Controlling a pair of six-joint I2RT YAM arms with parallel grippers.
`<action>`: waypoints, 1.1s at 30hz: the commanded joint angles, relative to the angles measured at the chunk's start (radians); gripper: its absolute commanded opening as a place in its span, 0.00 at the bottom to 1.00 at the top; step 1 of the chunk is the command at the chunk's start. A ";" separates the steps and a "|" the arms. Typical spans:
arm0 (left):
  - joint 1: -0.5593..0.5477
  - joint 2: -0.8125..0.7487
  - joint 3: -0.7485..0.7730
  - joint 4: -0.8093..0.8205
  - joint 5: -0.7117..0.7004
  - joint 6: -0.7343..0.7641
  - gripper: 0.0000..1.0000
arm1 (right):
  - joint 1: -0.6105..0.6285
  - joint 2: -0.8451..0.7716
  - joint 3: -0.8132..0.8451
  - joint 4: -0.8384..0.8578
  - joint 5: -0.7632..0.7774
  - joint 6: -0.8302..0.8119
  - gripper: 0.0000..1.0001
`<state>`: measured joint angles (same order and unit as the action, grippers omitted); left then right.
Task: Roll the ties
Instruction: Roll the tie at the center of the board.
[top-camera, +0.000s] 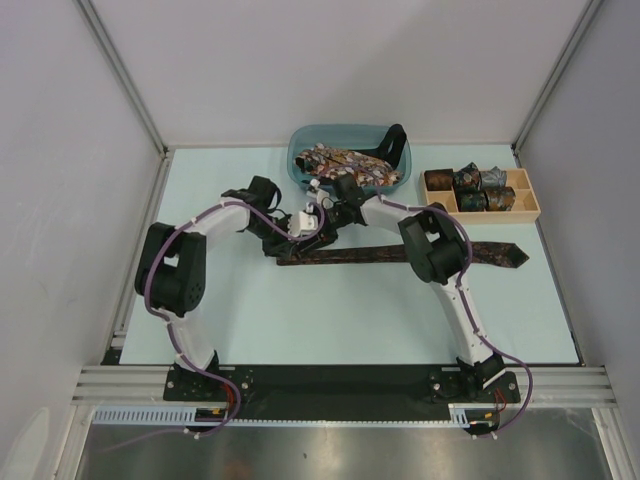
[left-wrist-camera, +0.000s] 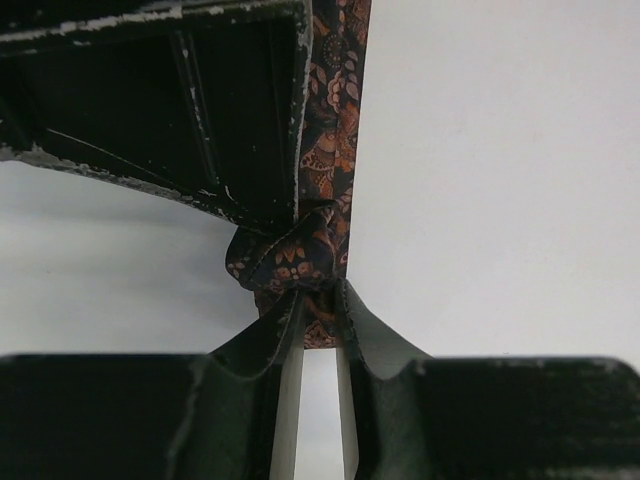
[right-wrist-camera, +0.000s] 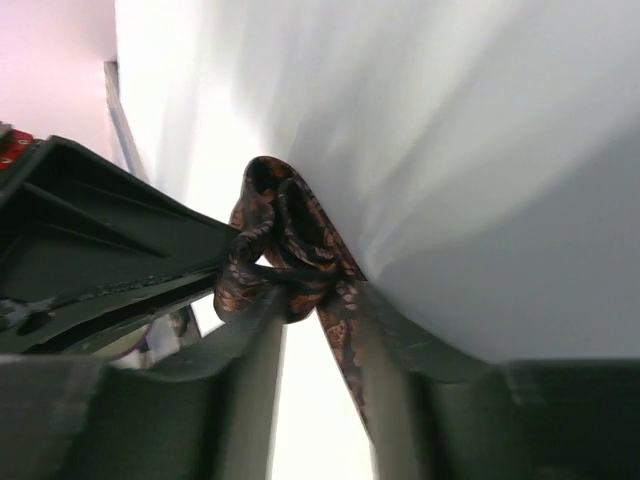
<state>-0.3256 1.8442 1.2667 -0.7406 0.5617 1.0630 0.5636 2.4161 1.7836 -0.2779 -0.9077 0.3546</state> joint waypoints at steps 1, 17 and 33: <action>-0.013 -0.008 0.025 0.026 0.041 -0.020 0.21 | -0.019 -0.051 -0.003 0.008 -0.026 0.015 0.47; -0.061 0.021 0.002 0.076 -0.019 -0.032 0.22 | -0.061 -0.100 -0.032 -0.001 -0.092 0.073 0.48; -0.066 0.021 -0.009 0.087 -0.019 -0.031 0.25 | -0.044 -0.173 -0.105 0.049 0.044 -0.008 0.46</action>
<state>-0.3824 1.8759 1.2659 -0.6647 0.5266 1.0370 0.5354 2.3482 1.7012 -0.3073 -0.9203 0.3725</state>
